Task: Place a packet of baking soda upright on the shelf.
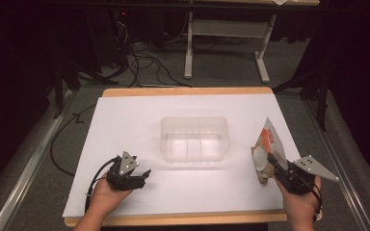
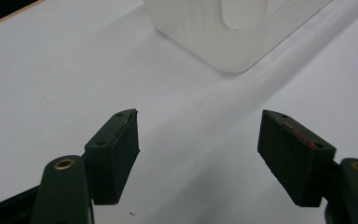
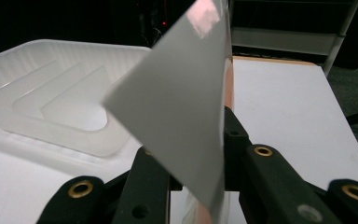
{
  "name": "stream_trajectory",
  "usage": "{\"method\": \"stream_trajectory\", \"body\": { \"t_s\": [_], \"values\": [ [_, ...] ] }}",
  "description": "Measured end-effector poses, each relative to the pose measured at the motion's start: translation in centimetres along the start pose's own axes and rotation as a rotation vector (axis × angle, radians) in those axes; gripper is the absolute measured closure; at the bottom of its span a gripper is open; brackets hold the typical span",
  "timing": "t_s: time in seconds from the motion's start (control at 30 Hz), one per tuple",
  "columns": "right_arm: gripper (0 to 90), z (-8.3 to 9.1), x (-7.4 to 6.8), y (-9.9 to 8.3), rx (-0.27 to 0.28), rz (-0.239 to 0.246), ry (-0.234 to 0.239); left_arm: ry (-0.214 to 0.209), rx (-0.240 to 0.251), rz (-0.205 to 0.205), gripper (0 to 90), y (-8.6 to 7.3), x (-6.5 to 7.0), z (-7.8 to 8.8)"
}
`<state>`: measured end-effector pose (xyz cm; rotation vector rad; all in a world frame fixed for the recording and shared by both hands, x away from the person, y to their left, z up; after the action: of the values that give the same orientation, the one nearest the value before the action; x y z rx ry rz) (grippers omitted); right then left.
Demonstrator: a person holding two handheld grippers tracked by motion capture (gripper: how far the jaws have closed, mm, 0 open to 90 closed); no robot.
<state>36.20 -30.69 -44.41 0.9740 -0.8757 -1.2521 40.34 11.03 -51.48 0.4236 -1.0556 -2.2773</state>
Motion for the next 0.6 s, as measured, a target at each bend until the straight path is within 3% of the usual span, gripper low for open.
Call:
{"method": "stream_trajectory", "body": {
  "t_s": [0.07, 0.17, 0.2, 0.27, 0.4, 0.47, 0.53, 0.6],
  "values": [
    [76.0, 0.0, 0.2, 0.1, 0.006, -0.014, -0.006, 0.009, 0.013, 0.011, 29.9, 0.1, -0.1, 0.1],
    [75.4, -0.1, 0.0, 0.2, -0.007, -0.058, 0.023, -0.006, 0.062, 0.064, 30.4, 0.8, -0.2, 0.7],
    [78.3, -0.1, -0.1, 0.2, -0.008, -0.054, 0.019, -0.013, 0.074, 0.096, 30.5, 1.1, -0.2, 1.0],
    [83.2, 0.0, -0.3, 0.4, 0.001, -0.034, 0.014, -0.020, 0.054, 0.135, 30.5, 1.9, -0.6, 2.0],
    [88.9, 0.0, -0.4, 0.7, 0.014, -0.011, 0.008, 0.000, 0.096, 0.140, 31.2, 3.2, -1.7, 4.3],
    [90.0, 0.0, -0.3, 0.7, 0.016, -0.012, 0.005, 0.028, 0.113, 0.134, 31.2, 2.6, -2.2, 4.6],
    [90.0, 0.0, -0.1, 0.7, 0.010, -0.019, 0.004, 0.030, 0.141, 0.169, 31.7, 1.2, -2.6, 4.2],
    [90.0, 0.0, 0.0, 0.8, 0.006, -0.029, 0.002, -0.018, 0.078, 0.226, 32.2, -0.7, -2.9, 3.2]
  ]
}}
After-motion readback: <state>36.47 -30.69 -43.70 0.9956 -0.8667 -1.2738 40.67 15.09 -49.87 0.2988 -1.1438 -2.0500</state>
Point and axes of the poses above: each handheld gripper's, and its own axes: z roughly backward along the jaws, y roughly out of its top, x roughly to its right, the point moved 10 cm from there along -z, roughly forward along the jaws, and after that the axes turned 9 degrees about -y, right-handed, at the moved point
